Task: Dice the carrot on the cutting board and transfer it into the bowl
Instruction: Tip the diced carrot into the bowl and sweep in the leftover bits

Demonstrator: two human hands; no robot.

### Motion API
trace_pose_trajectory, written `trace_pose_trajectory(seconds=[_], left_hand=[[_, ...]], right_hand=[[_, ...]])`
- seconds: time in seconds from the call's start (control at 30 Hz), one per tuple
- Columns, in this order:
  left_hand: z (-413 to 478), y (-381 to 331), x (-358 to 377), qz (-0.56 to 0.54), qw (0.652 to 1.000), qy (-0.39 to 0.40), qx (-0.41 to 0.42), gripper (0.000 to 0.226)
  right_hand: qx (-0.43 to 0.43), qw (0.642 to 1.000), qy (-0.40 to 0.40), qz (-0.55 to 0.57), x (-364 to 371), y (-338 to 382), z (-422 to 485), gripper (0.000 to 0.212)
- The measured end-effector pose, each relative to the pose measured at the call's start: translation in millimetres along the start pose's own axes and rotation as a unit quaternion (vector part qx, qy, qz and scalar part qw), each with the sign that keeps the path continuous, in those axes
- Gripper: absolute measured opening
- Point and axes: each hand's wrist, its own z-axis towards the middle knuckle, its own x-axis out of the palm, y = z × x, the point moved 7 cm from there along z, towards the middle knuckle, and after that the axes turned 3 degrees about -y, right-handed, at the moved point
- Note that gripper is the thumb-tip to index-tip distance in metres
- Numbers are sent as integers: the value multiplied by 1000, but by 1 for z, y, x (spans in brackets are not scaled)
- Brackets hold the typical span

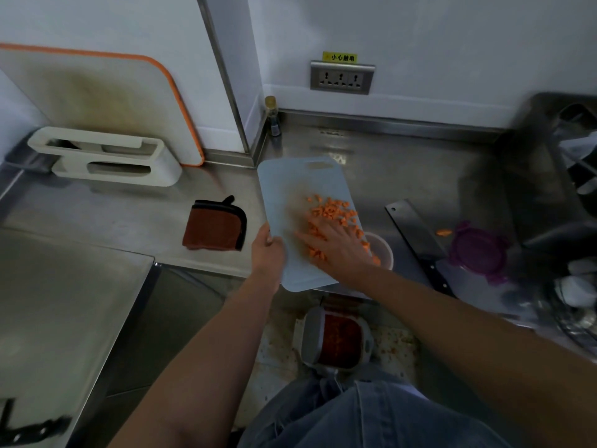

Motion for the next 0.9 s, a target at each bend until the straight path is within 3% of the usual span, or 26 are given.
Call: trace_pose_trajectory(seconds=[0.2, 0.4, 0.5, 0.6, 0.8, 0.9], left_hand=[[3, 2, -3, 2, 1000, -23, 5, 45], [9, 1, -1, 12, 1000, -17, 15, 42], [12, 1, 0, 11, 1000, -22, 15, 42], [16, 1, 0, 10, 1000, -26, 14, 44], [18, 4, 3, 3, 999, -33, 8, 47], [19, 6, 5, -1, 999, -39, -8, 48]], right_hand=[[-6, 1000, -21, -5, 1, -6, -2, 28], [42, 999, -10, -18, -3, -31, -17, 21], [62, 997, -26, -28, -8, -42, -30, 34], [97, 995, 6, 3, -7, -55, -43, 42], [122, 983, -110, 77, -22, -64, -29, 21], [114, 984, -106, 88, -25, -57, -9, 45]])
